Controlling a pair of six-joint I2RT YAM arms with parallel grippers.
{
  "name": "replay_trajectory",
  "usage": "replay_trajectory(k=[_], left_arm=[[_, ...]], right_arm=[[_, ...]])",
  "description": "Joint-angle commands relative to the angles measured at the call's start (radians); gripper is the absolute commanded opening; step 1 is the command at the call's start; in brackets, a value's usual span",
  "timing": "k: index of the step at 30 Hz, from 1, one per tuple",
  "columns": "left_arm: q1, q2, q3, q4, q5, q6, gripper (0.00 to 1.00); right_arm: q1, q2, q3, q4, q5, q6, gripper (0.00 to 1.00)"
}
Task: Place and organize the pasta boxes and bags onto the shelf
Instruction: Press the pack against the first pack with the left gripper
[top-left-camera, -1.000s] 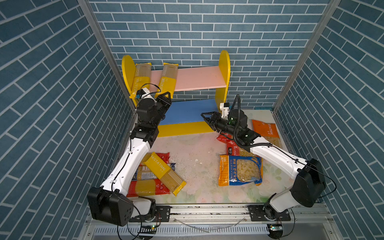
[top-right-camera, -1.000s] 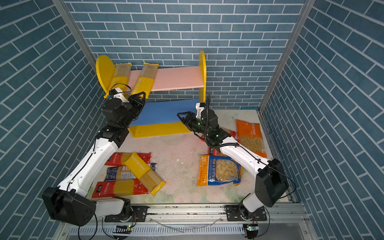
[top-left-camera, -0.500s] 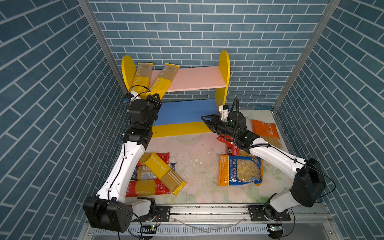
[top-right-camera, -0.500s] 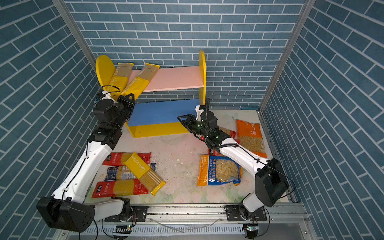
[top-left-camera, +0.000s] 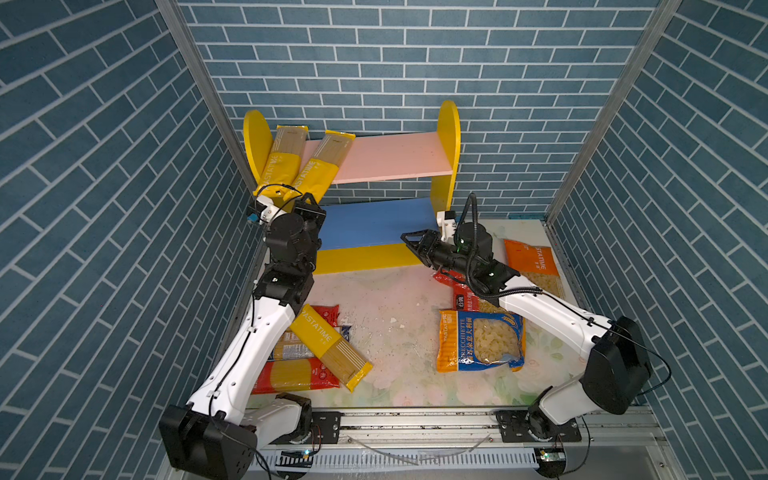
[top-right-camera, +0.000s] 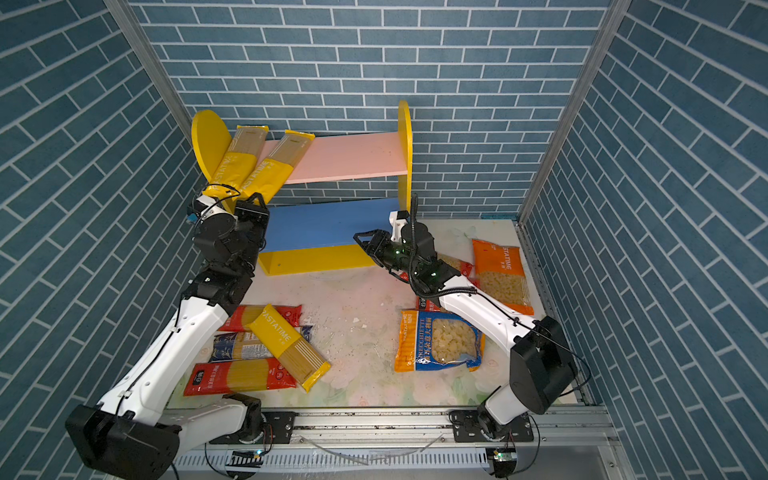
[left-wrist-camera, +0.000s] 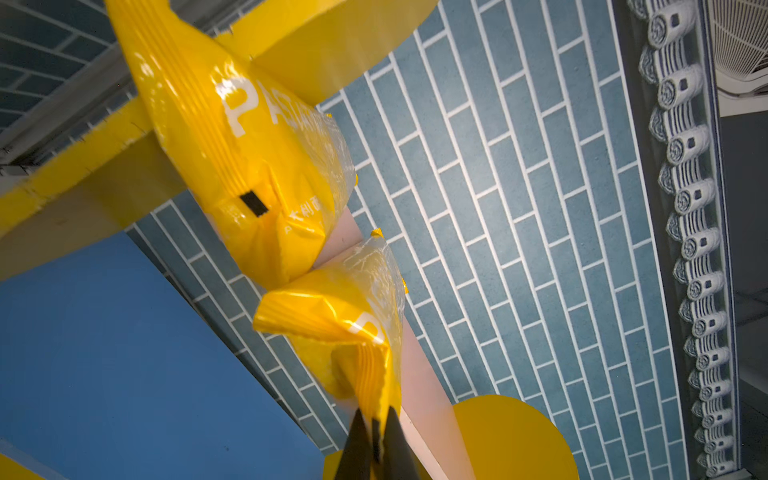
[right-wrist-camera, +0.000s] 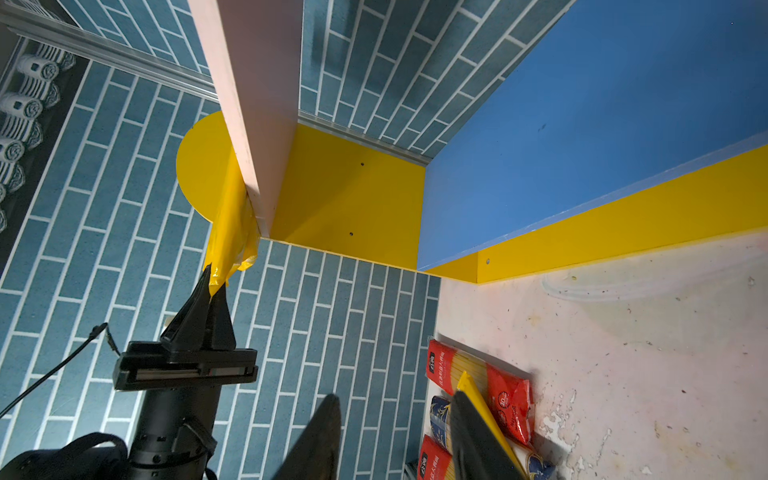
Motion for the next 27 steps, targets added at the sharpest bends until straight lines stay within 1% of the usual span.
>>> replay_trajectory(k=[1,5,9,11,13,15,17,19,21,24,27], left_arm=[[-0.033,-0.005,-0.005,0.119,-0.2,0.071,0.0],[-0.063,0.023,-0.007,0.173,-0.285,0.083,0.0],[-0.067,0.036,-0.006,0.22,-0.378,0.078,0.0],[-0.067,0.051,0.004,0.253,-0.406,0.09,0.0],[-0.067,0.077,0.039,0.248,-0.39,0.1,0.0],[-0.068,0.098,0.075,0.231,-0.328,0.13,0.0],[-0.068,0.103,0.108,0.173,-0.257,0.162,0.11],[-0.063,0.094,0.149,0.043,-0.192,0.19,0.25],[-0.046,0.077,0.157,-0.058,-0.131,0.191,0.36],[-0.013,0.038,0.138,-0.156,-0.029,0.173,0.53],[0.019,0.021,0.171,-0.303,0.091,0.17,0.71]], right_arm=[[0.002,-0.013,-0.016,-0.016,-0.018,-0.051,0.45],[0.0,-0.032,-0.023,-0.041,-0.012,-0.075,0.44],[-0.003,-0.041,-0.026,-0.059,-0.007,-0.089,0.44],[-0.002,-0.042,-0.026,-0.066,-0.01,-0.094,0.44],[-0.002,-0.041,-0.025,-0.068,-0.015,-0.097,0.44],[-0.001,-0.04,-0.022,-0.074,-0.018,-0.099,0.44],[-0.001,-0.04,-0.022,-0.074,-0.019,-0.099,0.44],[-0.001,-0.04,-0.022,-0.074,-0.02,-0.099,0.44],[-0.001,-0.035,-0.019,-0.074,-0.02,-0.101,0.44],[-0.001,-0.023,-0.006,-0.07,-0.025,-0.098,0.44],[0.0,-0.009,0.005,-0.065,-0.032,-0.093,0.43]])
